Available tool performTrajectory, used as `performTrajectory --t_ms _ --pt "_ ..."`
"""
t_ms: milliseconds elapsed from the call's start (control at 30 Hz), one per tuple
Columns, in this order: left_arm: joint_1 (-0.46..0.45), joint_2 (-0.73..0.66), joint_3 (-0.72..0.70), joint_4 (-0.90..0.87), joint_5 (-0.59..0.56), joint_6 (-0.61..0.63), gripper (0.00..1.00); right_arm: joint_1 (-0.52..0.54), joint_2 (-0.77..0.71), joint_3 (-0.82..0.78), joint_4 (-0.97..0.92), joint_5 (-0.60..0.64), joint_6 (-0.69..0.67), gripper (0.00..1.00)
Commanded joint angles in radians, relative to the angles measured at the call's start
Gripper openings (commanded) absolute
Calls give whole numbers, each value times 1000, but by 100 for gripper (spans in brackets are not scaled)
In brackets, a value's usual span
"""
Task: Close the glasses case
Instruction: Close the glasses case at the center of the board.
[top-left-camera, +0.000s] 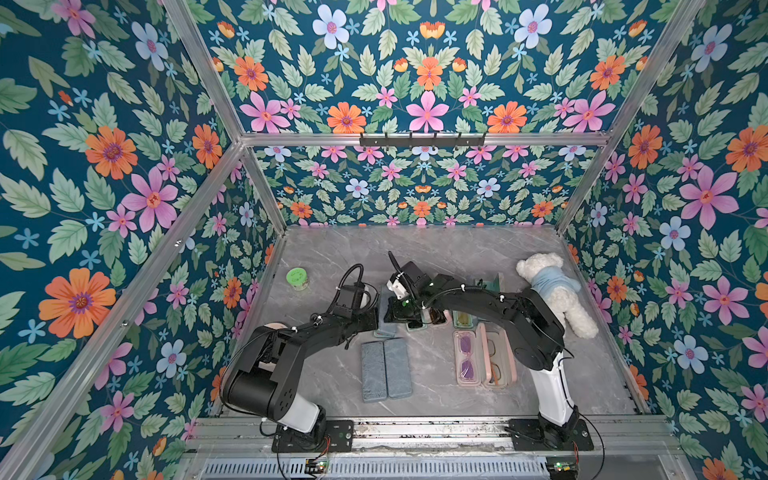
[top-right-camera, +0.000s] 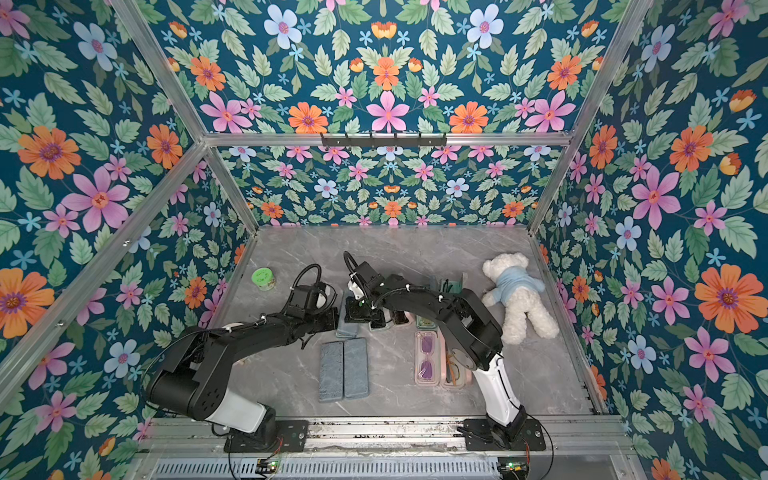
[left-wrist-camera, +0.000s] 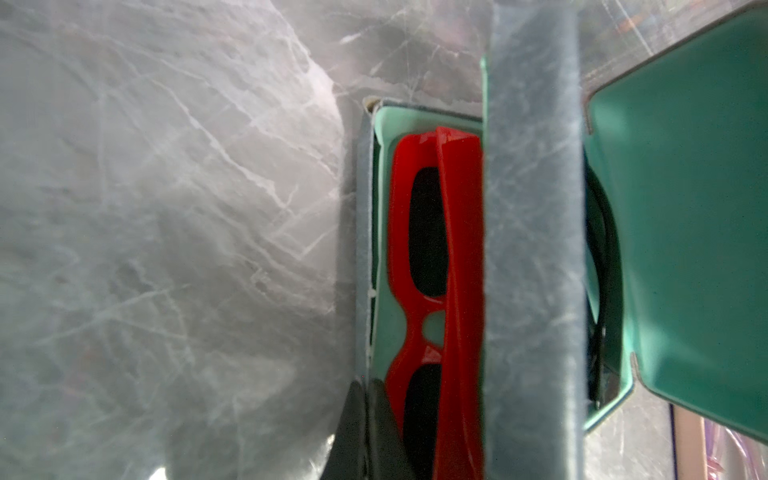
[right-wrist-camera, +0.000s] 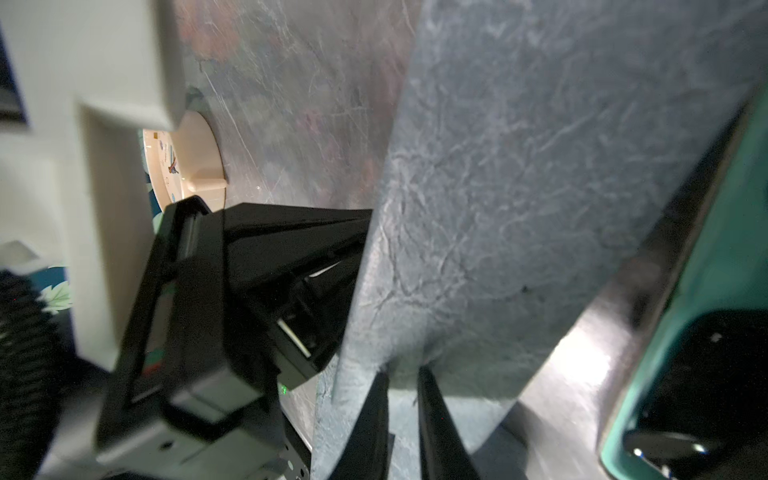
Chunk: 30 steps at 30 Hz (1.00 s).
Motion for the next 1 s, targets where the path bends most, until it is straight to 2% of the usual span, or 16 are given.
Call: performTrajectory --t_ms 0,533,600,967 --pt "0 -9 1 36 24 9 0 2 8 5 -27 17 -8 18" --pt "-1 -45 -11 31 0 6 1 4 17 16 -34 20 -9 20" --pt "-1 -49 -13 34 2 5 2 2 9 15 -36 25 -11 24" --pt "0 -44 -14 30 -10 5 2 -23 -48 22 -51 44 25 64"
